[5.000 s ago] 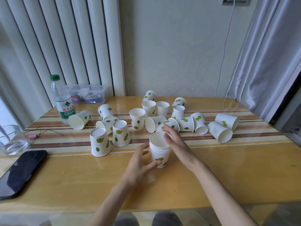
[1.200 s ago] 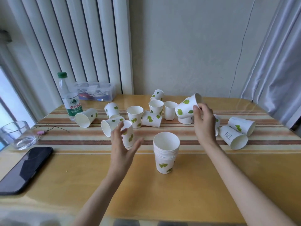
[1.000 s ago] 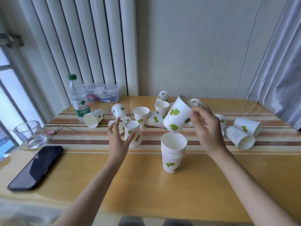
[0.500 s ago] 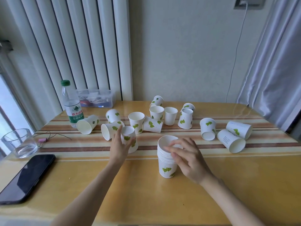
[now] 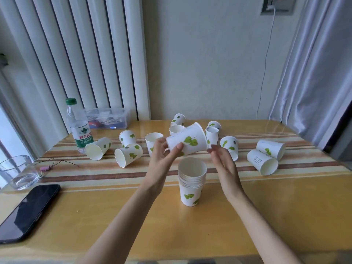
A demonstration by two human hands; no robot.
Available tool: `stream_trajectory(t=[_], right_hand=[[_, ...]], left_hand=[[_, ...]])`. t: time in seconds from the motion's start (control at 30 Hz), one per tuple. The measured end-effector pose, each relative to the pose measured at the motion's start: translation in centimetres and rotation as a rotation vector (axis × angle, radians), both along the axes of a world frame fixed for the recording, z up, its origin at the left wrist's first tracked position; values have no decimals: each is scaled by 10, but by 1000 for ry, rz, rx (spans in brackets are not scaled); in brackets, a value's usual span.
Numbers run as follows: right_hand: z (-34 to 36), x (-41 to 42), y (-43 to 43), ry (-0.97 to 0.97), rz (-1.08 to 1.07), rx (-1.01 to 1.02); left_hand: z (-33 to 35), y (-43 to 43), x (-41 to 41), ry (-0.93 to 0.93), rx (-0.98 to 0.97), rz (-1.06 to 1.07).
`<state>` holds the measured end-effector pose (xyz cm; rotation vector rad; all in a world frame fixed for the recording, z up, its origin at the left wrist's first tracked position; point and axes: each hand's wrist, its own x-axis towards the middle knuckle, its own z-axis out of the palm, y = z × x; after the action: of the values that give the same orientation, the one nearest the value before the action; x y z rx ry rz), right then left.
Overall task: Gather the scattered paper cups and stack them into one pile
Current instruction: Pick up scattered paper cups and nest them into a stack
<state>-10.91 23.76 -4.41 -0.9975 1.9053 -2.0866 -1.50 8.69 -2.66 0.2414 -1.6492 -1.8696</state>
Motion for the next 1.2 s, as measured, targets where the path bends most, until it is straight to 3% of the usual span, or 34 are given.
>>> stream_trajectory(t=[0.1, 0.23, 0.3, 0.43, 0.57, 0.67, 0.8, 0.9, 1.07, 1.13, 1.2], right_hand=[[28, 5, -4, -25, 183, -52], [36, 5, -8, -119, 67, -140], [33, 3, -8, -79, 69, -91], [13, 1, -9, 8, 200, 212], [-1, 5, -9, 108, 283, 440], [-6, 7, -5, 121, 320, 396], [-6, -13, -24, -122, 263, 187], [0, -40, -57, -162, 179, 194], [22, -79, -101, -276, 346, 195], [21, -83, -103, -231, 488, 251], [12, -76, -101, -59, 586, 439]], left_hand=[[0, 12, -3, -40, -104, -42], [-8, 8, 2, -187, -426, -42], [-17, 4, 8, -225, -536, 79], [-42, -19, 21, -208, -445, 467], [-57, -46, 31, -327, -271, 620], [-59, -63, 32, -394, -166, 690], [-62, -86, 23, -508, -72, 728], [-69, -99, 11, -563, -46, 719], [-78, -114, -5, -582, -26, 769], [-79, -122, -9, -570, -38, 778], [-81, -130, -12, -590, -60, 778]])
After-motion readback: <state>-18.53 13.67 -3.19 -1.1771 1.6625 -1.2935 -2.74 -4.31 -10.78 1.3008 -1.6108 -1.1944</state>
